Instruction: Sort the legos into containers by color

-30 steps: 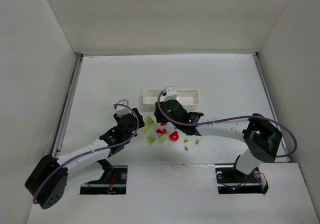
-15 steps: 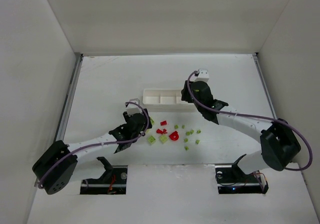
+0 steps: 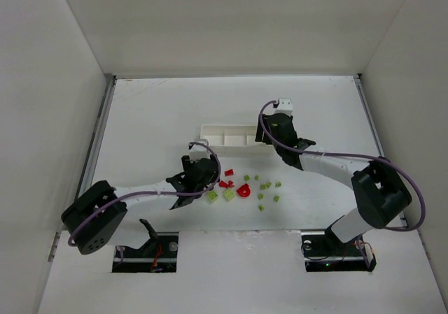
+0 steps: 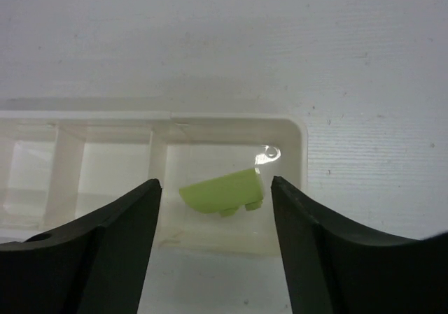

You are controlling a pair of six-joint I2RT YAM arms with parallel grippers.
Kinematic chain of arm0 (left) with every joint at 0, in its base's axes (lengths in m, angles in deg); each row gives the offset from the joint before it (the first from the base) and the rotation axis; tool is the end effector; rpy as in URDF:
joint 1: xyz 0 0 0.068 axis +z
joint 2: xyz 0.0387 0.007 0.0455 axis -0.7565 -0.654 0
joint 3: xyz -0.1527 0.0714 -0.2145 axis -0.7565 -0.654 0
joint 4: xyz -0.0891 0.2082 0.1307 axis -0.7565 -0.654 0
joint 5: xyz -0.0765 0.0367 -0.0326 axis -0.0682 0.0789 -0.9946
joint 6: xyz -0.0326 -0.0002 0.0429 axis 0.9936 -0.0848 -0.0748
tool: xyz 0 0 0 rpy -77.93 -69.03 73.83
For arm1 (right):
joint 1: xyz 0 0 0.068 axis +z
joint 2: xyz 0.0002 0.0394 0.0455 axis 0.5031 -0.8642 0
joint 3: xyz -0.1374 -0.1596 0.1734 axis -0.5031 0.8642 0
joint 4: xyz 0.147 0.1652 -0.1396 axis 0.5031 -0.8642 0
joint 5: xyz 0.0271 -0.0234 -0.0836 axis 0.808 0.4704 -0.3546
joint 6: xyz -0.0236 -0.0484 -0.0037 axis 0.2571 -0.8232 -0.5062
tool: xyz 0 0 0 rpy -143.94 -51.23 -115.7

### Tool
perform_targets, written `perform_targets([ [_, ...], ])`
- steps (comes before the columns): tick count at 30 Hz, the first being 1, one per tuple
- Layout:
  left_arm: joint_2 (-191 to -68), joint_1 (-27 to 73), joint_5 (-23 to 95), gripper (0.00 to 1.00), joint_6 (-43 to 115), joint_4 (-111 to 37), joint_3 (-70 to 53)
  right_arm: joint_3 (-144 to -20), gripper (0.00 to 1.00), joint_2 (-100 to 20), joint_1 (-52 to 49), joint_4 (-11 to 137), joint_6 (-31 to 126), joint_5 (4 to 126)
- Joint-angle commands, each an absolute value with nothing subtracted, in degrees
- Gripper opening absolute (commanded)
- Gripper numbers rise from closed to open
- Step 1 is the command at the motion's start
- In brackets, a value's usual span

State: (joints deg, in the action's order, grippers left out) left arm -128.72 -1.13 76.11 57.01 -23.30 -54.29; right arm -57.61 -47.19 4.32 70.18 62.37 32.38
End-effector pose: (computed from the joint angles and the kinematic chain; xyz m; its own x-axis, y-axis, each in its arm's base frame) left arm 0.1714 -0.1770 0.1703 -0.4843 -0.1261 -0.8658 0.1273 0.9689 -0.2123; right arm 0.2851 0.1781 0.2246 -0.4644 0.0923 -0.8808 -0.0447 0.9908 0.1274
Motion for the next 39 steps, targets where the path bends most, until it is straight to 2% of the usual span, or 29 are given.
perform_targets([
  [1,-129.67,-1.51,77.52,0.62,56.0,-22.1,-51.68,-56.66,0.73,-45.35,4.38,75.19,61.24,32.61],
  [5,-131.6,-1.86,78.57,0.62,56.0,-22.54,-50.46,-53.85,0.77,-41.92,4.99,77.04,60.63,32.96],
  [17,-140.48,-2.39,80.77,0.58,54.42,-23.68,-45.18,-41.02,0.75,-27.33,8.24,83.81,61.94,32.88],
  [22,-142.59,-2.57,81.38,0.46,54.33,-24.13,-43.77,-39.79,0.75,-25.04,8.42,84.25,62.47,32.96],
  [25,-142.86,-2.74,83.14,0.24,54.33,-24.13,-43.42,-39.17,0.75,-24.6,8.24,84.34,62.65,32.96],
  [27,-141.2,-2.92,83.75,0.17,54.25,-24.65,-43.42,-38.82,0.75,-24.25,8.16,84.34,63.0,32.7],
  [35,-124.06,-4.41,84.82,0.13,52.84,-28.87,-39.75,-36.45,0.75,-21.61,4.74,85.48,66.77,32.09],
  [37,-123.87,-4.85,83.59,0.14,52.31,-29.84,-35.45,-35.92,0.75,-21.17,3.24,85.22,68.18,31.47],
  [39,-126.49,-4.85,81.31,0.14,52.14,-29.58,-31.05,-35.22,0.7,-20.65,1.57,84.87,69.59,30.86],
])
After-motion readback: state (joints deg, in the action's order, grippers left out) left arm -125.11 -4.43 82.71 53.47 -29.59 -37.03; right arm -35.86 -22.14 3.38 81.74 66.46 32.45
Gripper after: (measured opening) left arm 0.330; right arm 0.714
